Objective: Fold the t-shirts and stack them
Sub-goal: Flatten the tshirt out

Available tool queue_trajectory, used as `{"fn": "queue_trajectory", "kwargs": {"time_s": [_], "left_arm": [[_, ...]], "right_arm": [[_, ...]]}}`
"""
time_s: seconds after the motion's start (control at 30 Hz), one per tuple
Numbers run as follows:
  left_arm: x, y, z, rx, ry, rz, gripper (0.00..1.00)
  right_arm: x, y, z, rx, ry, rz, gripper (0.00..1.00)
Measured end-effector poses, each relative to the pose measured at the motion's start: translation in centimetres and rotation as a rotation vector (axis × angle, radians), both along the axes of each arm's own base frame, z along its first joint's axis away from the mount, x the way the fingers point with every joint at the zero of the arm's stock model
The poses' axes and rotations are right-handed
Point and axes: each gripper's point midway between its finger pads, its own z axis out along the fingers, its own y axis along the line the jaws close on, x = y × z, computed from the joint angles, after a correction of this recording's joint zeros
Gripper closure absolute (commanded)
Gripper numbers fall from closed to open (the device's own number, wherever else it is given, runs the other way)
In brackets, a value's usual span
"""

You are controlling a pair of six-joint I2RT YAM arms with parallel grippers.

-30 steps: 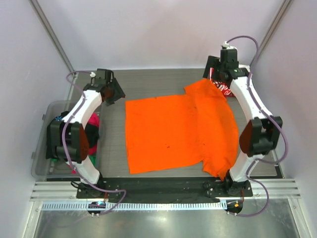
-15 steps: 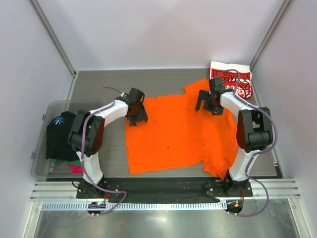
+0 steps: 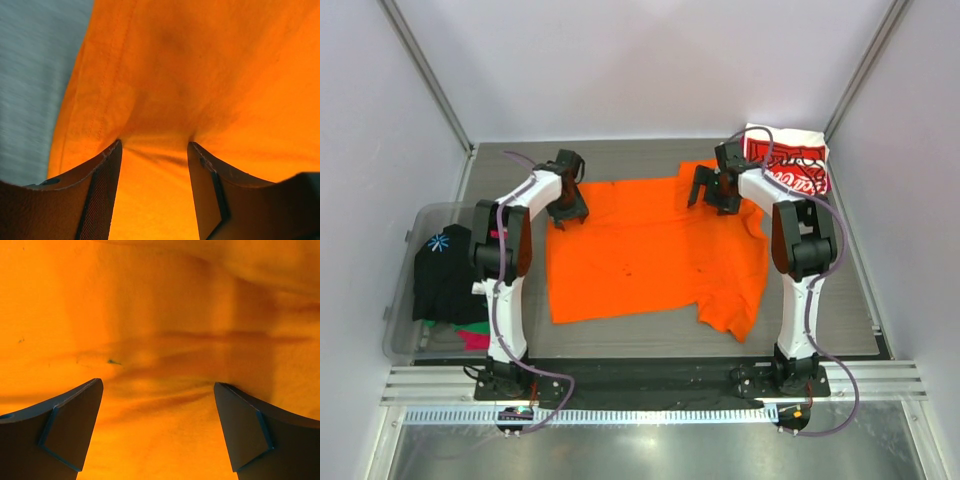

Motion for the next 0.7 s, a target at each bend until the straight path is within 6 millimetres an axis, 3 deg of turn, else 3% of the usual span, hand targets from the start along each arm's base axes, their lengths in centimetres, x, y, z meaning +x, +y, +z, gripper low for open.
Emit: {"fn": "queue_trajectory", "kwargs": {"time_s": [0.1, 0.2, 0.37, 0.47, 0.57, 0.7], "left_arm": [[1.7, 2.0, 0.1, 0.022, 0.007, 0.003, 0.42], [2.2, 2.5, 0.4, 0.031, 0.011, -0.016, 0.4], [0.5, 0.5, 2.3, 0.033, 0.007, -0.093, 0.38], [-1.4, -1.2, 5.6, 0.025, -0.044, -0.148, 0.38], [-4.0, -2.5, 10.0, 0.004, -0.129, -0.192, 0.39], [-8.5, -2.7, 13.2, -0.022, -0.204, -0.215, 0.39]], "right_arm": [[1.5, 2.1, 0.3, 0.033, -0.016, 0.011, 0.0], [2.1, 3.4, 0.5, 0.053, -0.021, 0.014, 0.0], [1.3, 4.2, 0.7, 0.044, 0.002, 0.021, 0.0], [0.3, 3.9, 1.8, 0.01, 0.009, 0.016, 0.0], [-1.8, 3.3, 4.8, -0.025, -0.028, 0.006, 0.0], [-7.4, 0.7, 10.2, -0.05, -0.114, -0.044, 0.0]]}}
